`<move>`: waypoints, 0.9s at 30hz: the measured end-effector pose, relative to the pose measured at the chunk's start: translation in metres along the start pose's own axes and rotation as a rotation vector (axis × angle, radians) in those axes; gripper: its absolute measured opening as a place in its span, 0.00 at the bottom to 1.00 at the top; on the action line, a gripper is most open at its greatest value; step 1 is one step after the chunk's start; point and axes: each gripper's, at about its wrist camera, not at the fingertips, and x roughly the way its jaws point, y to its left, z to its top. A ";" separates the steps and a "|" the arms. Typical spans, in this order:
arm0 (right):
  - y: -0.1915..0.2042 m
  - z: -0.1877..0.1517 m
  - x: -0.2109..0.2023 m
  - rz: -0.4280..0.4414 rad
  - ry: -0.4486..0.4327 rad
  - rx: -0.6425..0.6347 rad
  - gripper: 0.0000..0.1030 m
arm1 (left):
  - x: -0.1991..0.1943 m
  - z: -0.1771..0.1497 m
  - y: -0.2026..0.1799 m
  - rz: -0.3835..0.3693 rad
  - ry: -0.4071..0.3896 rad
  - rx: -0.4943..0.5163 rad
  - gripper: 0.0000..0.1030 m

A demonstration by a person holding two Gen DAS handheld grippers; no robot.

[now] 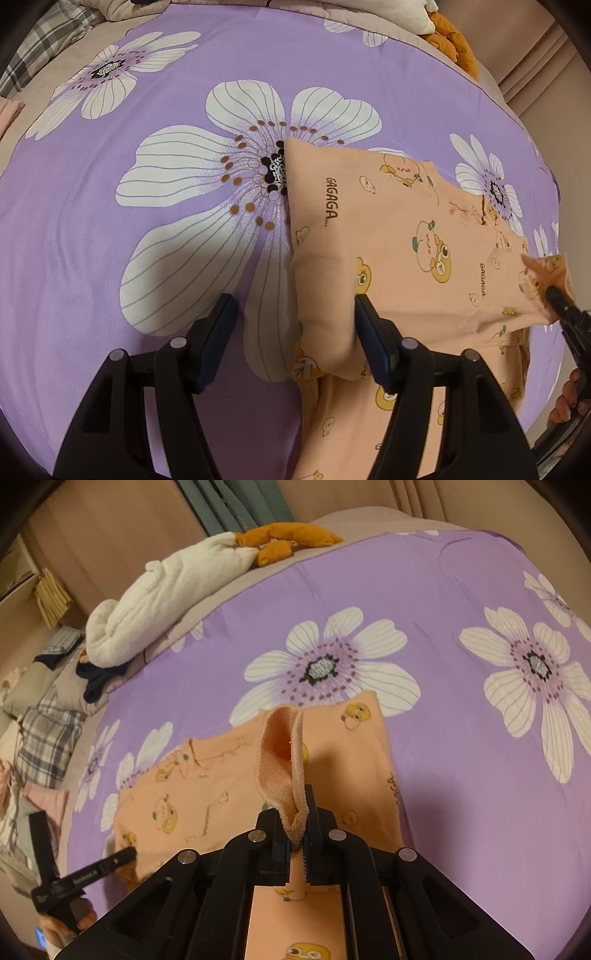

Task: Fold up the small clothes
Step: 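Carry the held side across the onesie body and lower it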

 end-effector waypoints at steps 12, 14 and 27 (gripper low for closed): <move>-0.017 -0.019 0.020 -0.047 0.074 0.027 0.06 | -0.038 0.007 0.006 -0.046 -0.070 -0.035 0.52; -0.018 -0.020 0.021 -0.049 0.078 0.029 0.06 | -0.038 0.010 0.011 -0.042 -0.074 -0.050 0.51; -0.022 -0.027 0.021 -0.060 0.074 0.038 0.06 | -0.014 0.010 0.010 0.005 -0.031 -0.011 0.45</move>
